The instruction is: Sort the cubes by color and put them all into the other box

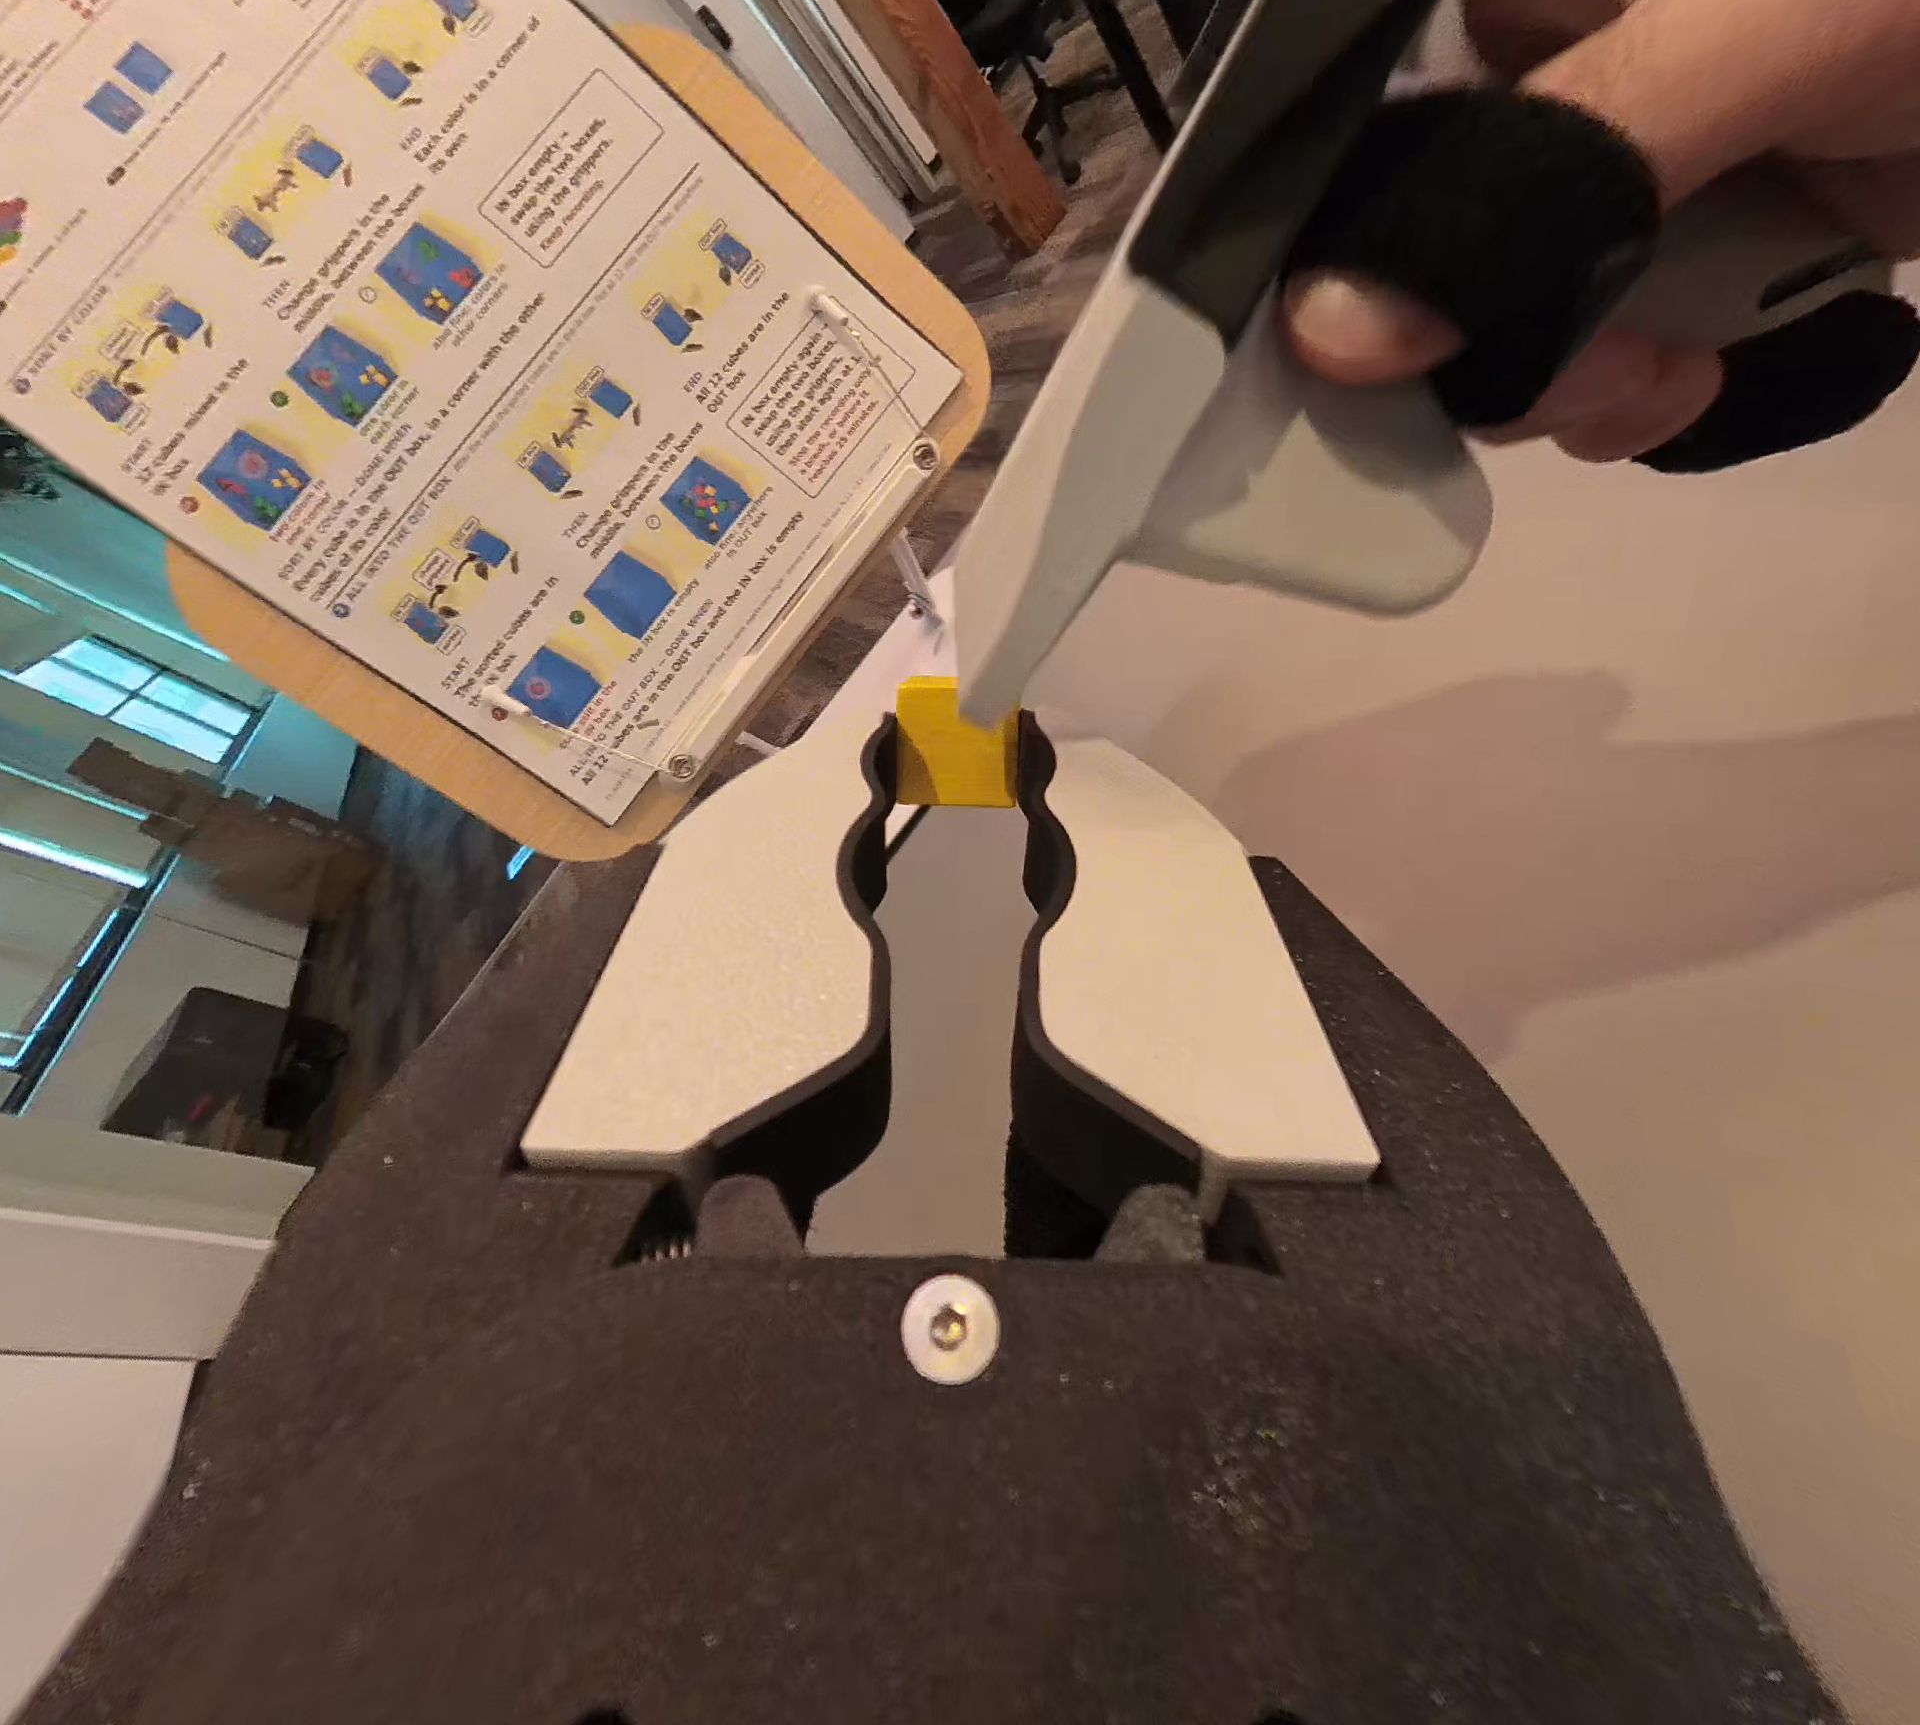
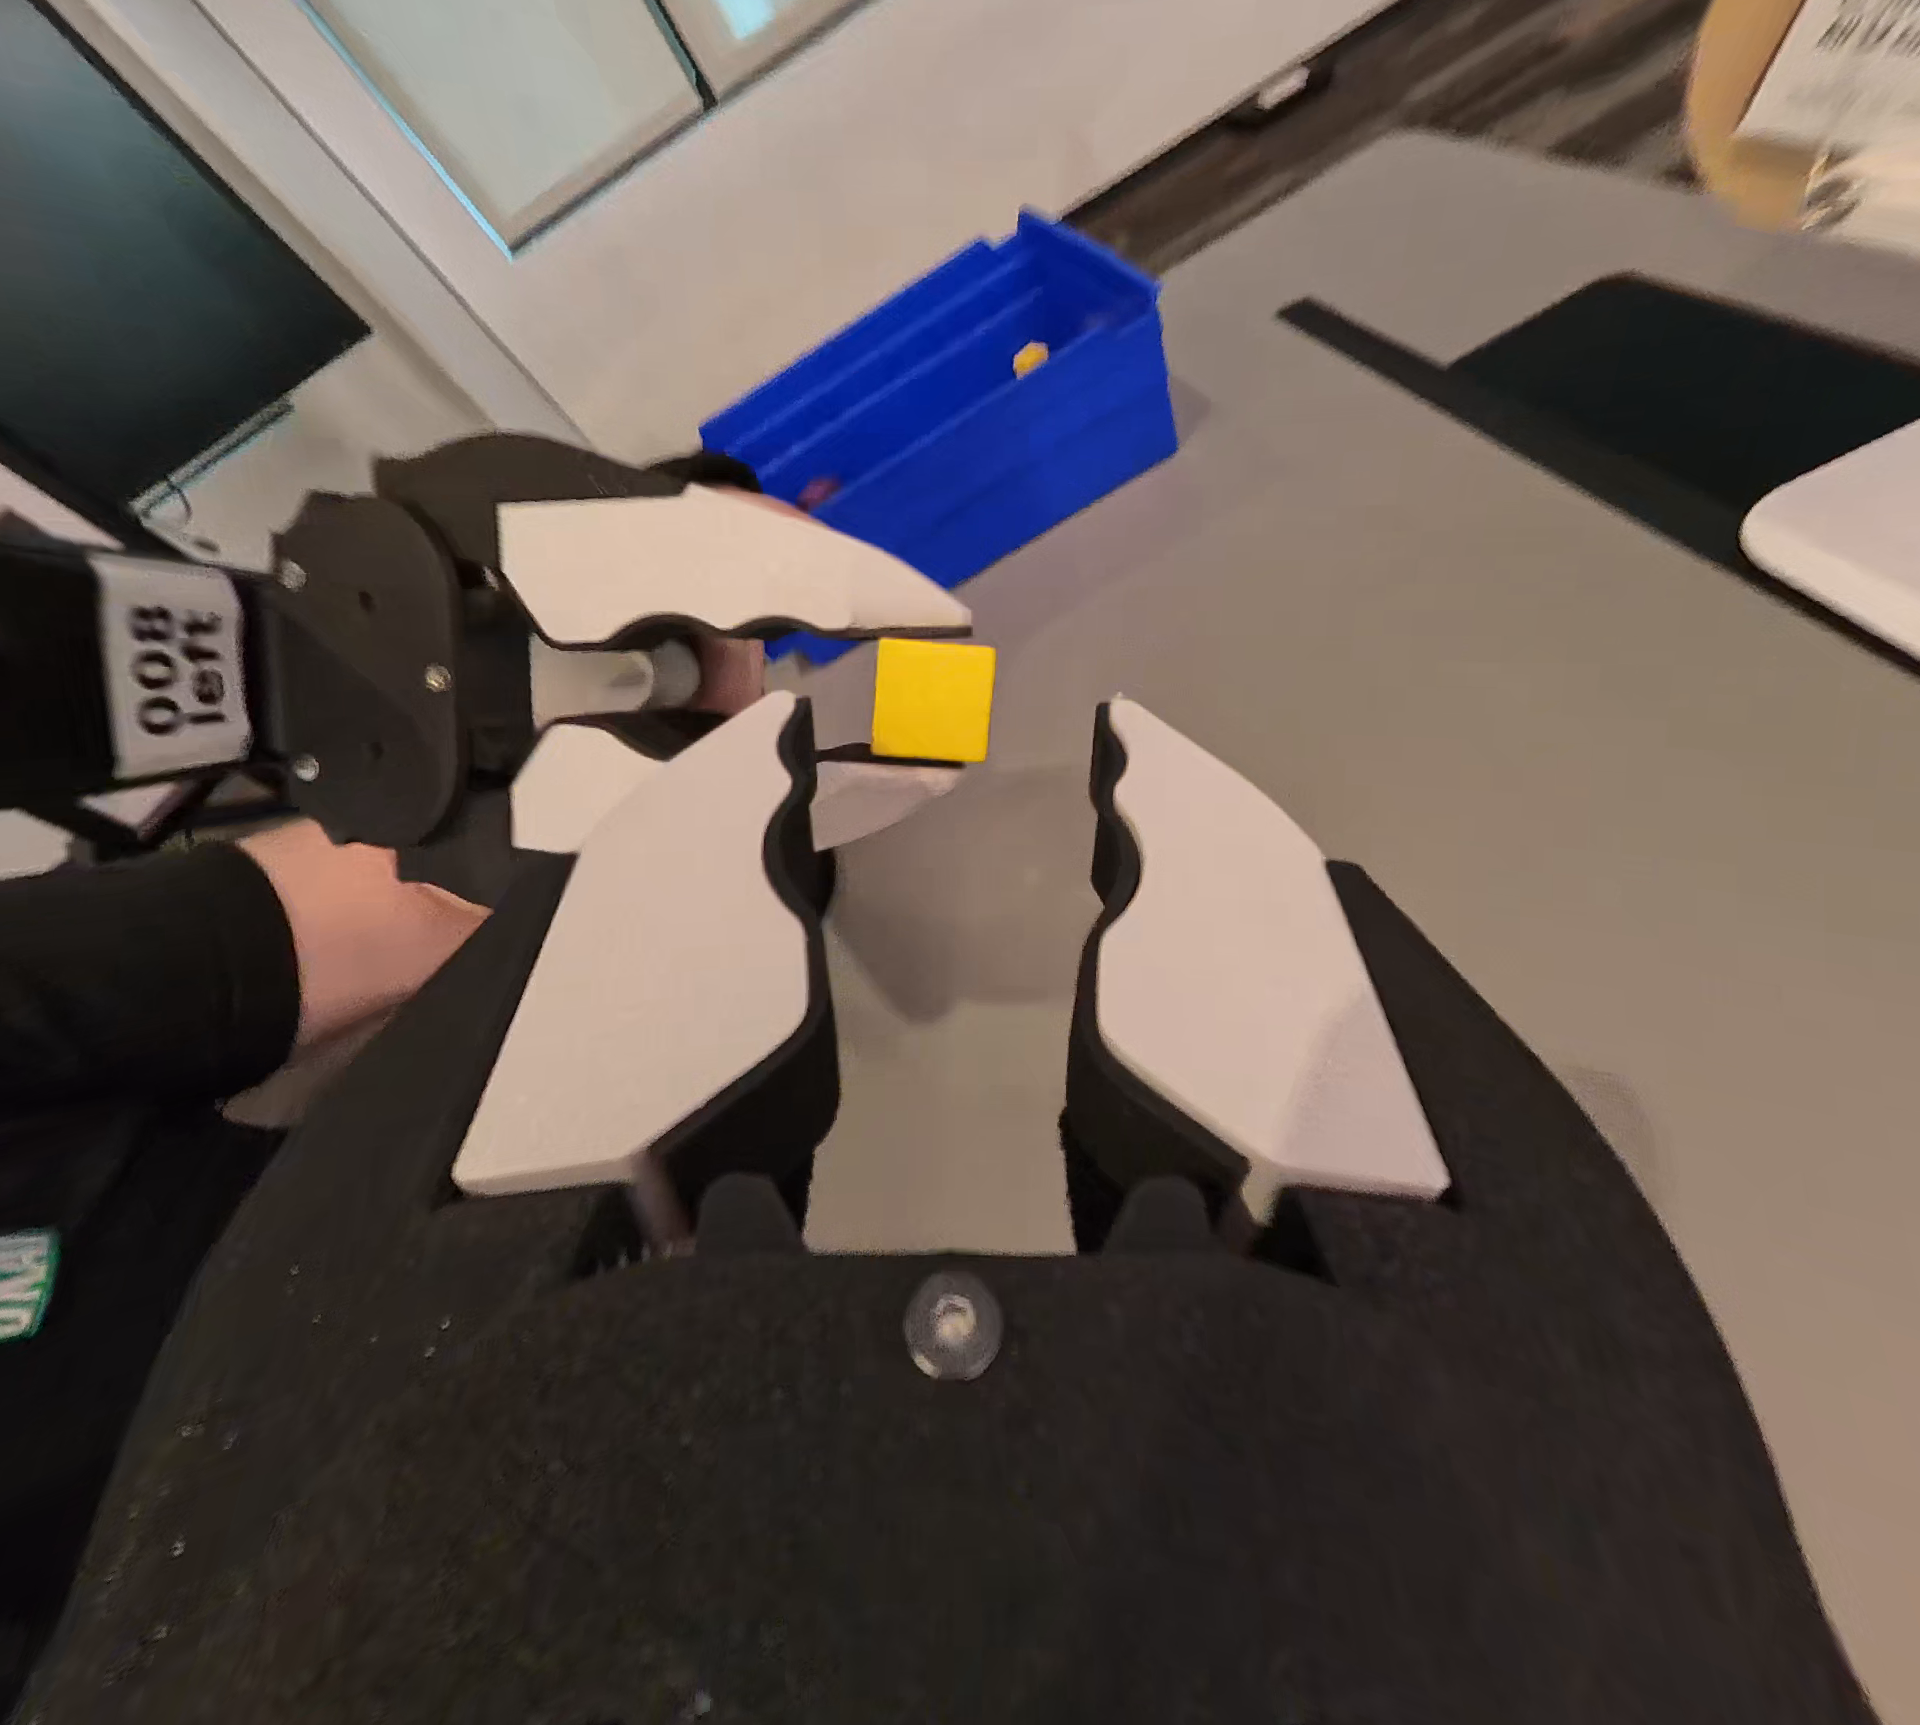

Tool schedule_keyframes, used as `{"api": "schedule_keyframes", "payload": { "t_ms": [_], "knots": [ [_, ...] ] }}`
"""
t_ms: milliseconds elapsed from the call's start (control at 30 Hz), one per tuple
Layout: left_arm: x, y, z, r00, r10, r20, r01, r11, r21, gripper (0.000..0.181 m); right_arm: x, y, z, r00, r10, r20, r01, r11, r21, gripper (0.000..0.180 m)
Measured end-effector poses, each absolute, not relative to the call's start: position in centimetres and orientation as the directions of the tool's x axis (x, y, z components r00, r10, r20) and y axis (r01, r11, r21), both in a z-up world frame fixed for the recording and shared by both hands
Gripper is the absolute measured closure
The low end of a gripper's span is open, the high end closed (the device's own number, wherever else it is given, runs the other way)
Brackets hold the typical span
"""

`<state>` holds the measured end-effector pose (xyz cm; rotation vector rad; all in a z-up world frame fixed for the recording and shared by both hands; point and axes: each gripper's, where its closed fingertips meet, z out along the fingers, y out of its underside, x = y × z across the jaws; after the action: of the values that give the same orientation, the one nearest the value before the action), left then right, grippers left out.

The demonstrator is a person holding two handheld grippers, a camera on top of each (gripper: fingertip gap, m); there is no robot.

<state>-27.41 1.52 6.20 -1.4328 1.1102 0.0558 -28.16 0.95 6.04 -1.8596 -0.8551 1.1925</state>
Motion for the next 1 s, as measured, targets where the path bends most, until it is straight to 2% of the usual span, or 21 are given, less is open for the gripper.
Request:
{"api": "schedule_keyframes", "payload": {
  "t_ms": [33, 67, 100, 200, 300, 433, 567, 667, 733, 833, 933, 1000],
  "knots": [
    [-27.1, 1.3, 6.0, 0.523, -0.585, -0.619, -0.63, 0.224, -0.744, 0.159, -28.4, 0.8, 5.4, 0.34, 0.84, -0.423, 0.167, -0.497, -0.852, 0.13],
    [-26.7, 1.1, 5.8, 0.509, -0.602, -0.615, -0.63, 0.227, -0.743, 0.159, -28.7, 0.8, 5.2, 0.33, 0.843, -0.424, 0.169, -0.494, -0.853, 0.138],
    [-26.4, 0.8, 5.5, 0.495, -0.615, -0.614, -0.634, 0.228, -0.739, 0.159, -29.0, 0.4, 5.2, 0.294, 0.857, -0.424, 0.182, -0.486, -0.855, 0.157],
    [-26.2, 0.5, 4.9, 0.502, -0.62, -0.602, -0.638, 0.205, -0.743, 0.157, -28.3, 0.7, 4.2, 0.34, 0.87, -0.356, 0.278, -0.455, -0.846, 0.157],
    [-27.1, 0.3, 4.9, 0.54, -0.593, -0.597, -0.634, 0.18, -0.752, 0.143, -25.0, 1.5, 4.7, 0.429, 0.877, -0.216, 0.363, -0.386, -0.848, 0.157],
    [-29.7, -1.0, 4.4, 0.588, -0.6, -0.542, -0.605, 0.118, -0.787, 0.141, -13.1, 2.2, 8.4, 0.651, 0.758, -0.043, 0.368, -0.365, -0.855, 0.157],
    [-33.4, -1.6, 3.7, 0.634, -0.57, -0.523, -0.606, 0.054, -0.793, 0.142, 4.9, 0.0, 7.8, 0.903, 0.429, 0.014, 0.237, -0.469, -0.851, 0.157],
    [-35.8, -1.7, 3.5, 0.666, -0.533, -0.521, -0.61, 0.012, -0.792, 0.143, 16.1, -2.8, 3.0, 0.982, 0.167, -0.088, 0.022, -0.566, -0.824, 0.157],
    [-36.5, -1.9, 3.4, 0.687, -0.54, -0.486, -0.58, -0.006, -0.814, 0.145, 20.7, -4.2, -1.4, 0.982, 0.03, -0.187, -0.124, -0.643, -0.756, 0.157],
    [-36.9, -2.0, 3.3, 0.706, -0.56, -0.434, -0.543, -0.033, -0.839, 0.147, 22.8, -4.7, -6.2, 0.973, -0.015, -0.23, -0.172, -0.713, -0.679, 0.157],
    [-37.1, -1.8, 3.2, 0.711, -0.556, -0.431, -0.544, -0.047, -0.838, 0.147, 23.6, -4.1, -7.8, 0.974, -0.053, -0.22, -0.187, -0.735, -0.652, 0.157],
    [-37.1, -1.8, 3.1, 0.709, -0.553, -0.437, -0.551, -0.048, -0.833, 0.147, 23.7, -3.4, -7.0, 0.971, -0.065, -0.229, -0.208, -0.702, -0.681, 0.143]
  ]
}}
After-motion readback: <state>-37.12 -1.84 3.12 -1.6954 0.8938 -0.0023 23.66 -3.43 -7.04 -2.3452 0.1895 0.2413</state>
